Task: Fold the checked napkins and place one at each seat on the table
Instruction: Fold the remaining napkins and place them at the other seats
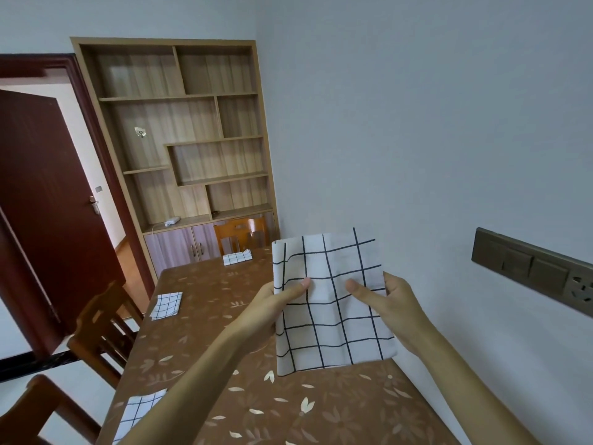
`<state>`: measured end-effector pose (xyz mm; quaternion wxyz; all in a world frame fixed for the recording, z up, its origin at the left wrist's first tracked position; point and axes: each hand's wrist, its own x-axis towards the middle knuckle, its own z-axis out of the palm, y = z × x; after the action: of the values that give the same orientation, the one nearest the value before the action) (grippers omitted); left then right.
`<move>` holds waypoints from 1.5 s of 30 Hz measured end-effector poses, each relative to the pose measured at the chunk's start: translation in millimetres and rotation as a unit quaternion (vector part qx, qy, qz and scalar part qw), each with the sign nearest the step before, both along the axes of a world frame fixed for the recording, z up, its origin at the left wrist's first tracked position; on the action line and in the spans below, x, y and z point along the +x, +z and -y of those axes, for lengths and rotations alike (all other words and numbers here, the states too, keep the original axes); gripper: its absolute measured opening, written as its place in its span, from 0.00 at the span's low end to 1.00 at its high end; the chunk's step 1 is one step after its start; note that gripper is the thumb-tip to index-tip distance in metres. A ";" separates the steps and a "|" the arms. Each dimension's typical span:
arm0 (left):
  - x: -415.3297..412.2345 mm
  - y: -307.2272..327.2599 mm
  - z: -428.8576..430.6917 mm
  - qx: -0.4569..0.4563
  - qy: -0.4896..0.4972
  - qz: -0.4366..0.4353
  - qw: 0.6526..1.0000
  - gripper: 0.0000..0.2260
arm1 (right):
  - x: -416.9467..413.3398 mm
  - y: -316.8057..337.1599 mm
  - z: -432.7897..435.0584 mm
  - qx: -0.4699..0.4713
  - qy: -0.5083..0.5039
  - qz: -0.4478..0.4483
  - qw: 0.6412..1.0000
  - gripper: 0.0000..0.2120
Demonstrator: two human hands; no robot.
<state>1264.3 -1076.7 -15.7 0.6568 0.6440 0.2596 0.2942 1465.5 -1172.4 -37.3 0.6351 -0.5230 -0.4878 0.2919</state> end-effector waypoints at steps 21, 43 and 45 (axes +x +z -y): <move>-3.3 -23.9 -26.7 0.083 0.134 0.003 0.988 0.11 | 16.0 0.7 -1.6 0.002 -0.026 -0.156 0.987 0.09; -7.3 -31.2 -18.5 0.010 0.010 0.021 1.000 0.23 | 22.9 3.6 -3.0 -0.023 -0.053 -0.166 0.985 0.09; -9.2 -31.1 -18.6 -0.010 -0.024 0.008 1.000 0.23 | 24.3 4.1 -2.4 -0.021 -0.048 -0.158 0.986 0.09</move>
<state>1255.1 -1058.1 -46.8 0.6721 0.6410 0.2416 0.2811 1489.8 -1170.0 -33.2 0.7062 -0.5066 -0.3490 0.3505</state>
